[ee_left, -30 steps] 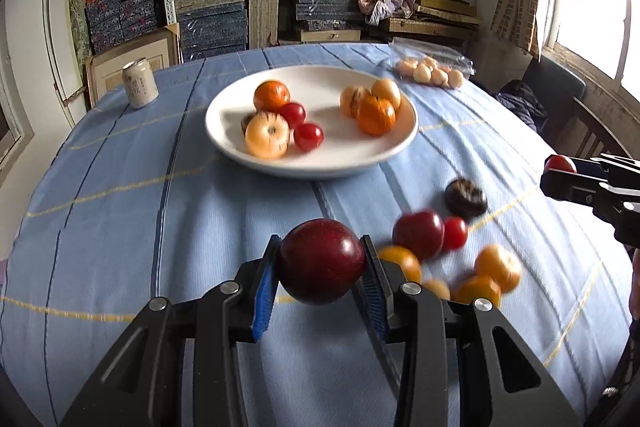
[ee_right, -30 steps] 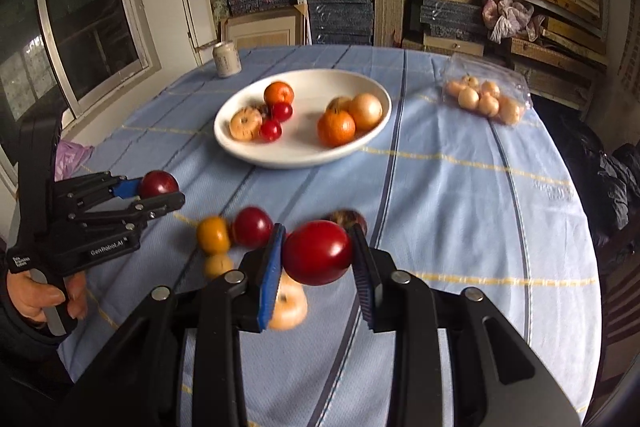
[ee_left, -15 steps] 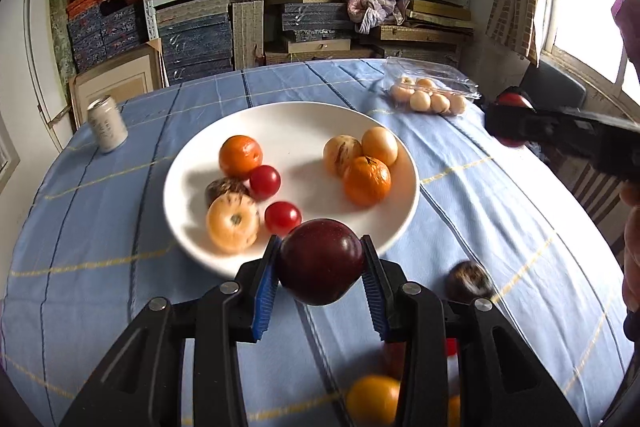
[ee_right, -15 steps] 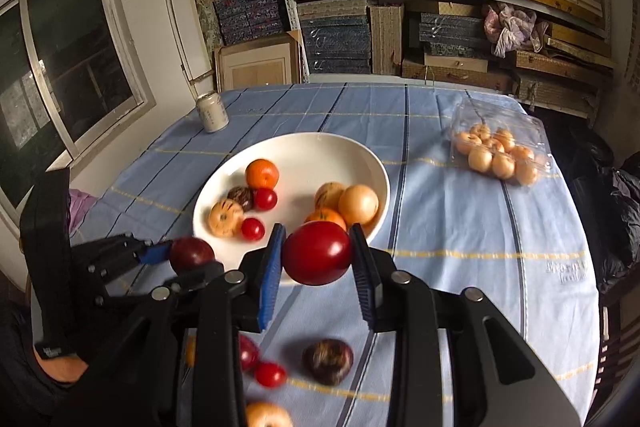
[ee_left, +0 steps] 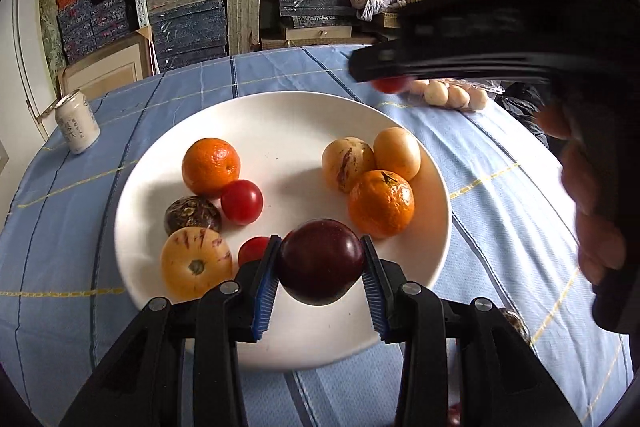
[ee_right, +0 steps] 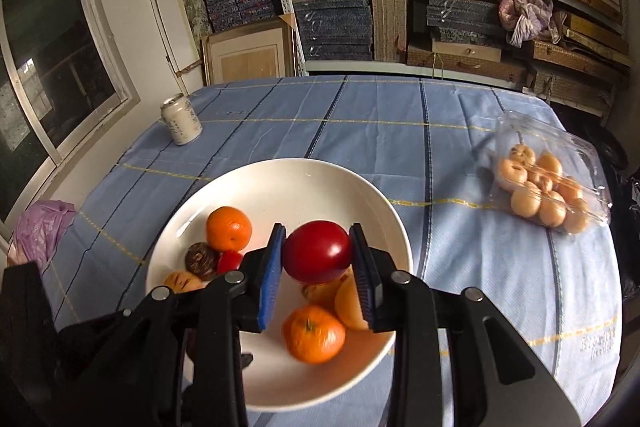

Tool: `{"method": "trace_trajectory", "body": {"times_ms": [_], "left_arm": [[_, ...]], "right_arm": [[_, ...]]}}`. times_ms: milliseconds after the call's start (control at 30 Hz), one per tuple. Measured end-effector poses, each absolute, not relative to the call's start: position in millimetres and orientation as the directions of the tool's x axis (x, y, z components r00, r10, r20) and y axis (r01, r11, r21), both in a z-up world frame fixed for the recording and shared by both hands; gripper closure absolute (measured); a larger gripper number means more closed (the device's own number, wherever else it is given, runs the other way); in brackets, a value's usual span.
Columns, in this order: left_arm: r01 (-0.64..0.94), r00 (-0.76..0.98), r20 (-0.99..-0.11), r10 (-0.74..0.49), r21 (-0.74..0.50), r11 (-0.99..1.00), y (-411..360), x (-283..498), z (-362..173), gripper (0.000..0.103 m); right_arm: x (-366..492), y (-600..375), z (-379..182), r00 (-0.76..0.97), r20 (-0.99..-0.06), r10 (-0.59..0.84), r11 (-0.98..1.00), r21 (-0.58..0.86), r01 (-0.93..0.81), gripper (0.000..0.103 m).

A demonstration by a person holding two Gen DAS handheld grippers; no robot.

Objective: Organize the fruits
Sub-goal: 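Carry both held fruits onto the white plate and open both tools, then move both tools back to the cluster and close the left tool on an orange fruit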

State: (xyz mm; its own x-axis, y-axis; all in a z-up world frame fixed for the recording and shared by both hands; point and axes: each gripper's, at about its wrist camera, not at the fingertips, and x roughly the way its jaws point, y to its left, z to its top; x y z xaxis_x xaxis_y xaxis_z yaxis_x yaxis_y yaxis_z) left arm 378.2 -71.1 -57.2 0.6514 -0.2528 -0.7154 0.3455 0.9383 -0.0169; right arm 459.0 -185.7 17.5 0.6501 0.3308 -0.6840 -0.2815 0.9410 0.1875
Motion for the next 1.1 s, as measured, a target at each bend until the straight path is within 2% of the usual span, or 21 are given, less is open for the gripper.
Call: {"method": "trace_trajectory", "body": {"times_ms": [133,200,267,567,667,733,833,900,1100], "left_arm": [[0.338,0.671,-0.703,-0.236,0.006,0.941,-72,381,-58,0.062],[0.330,0.680,-0.696,-0.230,0.011,0.944,-71,381,-56,0.050],[0.318,0.696,-0.682,-0.225,0.012,0.948,-68,379,-52,0.039],[0.289,0.727,-0.654,-0.209,0.014,0.957,-56,360,-35,0.033],[0.284,0.728,-0.652,-0.212,0.005,0.959,-46,346,-30,0.029],[0.291,0.723,-0.656,-0.217,0.004,0.957,-39,332,-27,0.027],[0.324,0.708,-0.664,-0.242,0.000,0.946,-33,303,-26,0.014],[0.349,0.692,-0.674,-0.259,-0.002,0.937,-33,287,-29,0.008],[0.398,0.668,-0.700,-0.251,0.052,0.916,-40,246,-47,0.008]], "right_arm": [[481,-173,2,0.632,-0.711,0.307,0.947,0.163,-0.276,0.071],[484,-171,-3,0.632,-0.715,0.300,0.948,0.151,-0.278,0.070],[484,-172,-4,0.640,-0.711,0.291,0.952,0.149,-0.268,0.065],[452,-198,5,0.663,-0.692,0.284,0.957,0.168,-0.235,0.061],[425,-205,14,0.679,-0.678,0.283,0.958,0.158,-0.241,0.050],[398,-210,18,0.686,-0.667,0.290,0.956,0.168,-0.241,0.035],[354,-216,18,0.695,-0.657,0.292,0.955,0.156,-0.254,0.026],[326,-222,11,0.691,-0.656,0.304,0.951,0.166,-0.261,0.023],[268,-236,-13,0.678,-0.654,0.335,0.942,0.241,-0.234,0.022]]}}
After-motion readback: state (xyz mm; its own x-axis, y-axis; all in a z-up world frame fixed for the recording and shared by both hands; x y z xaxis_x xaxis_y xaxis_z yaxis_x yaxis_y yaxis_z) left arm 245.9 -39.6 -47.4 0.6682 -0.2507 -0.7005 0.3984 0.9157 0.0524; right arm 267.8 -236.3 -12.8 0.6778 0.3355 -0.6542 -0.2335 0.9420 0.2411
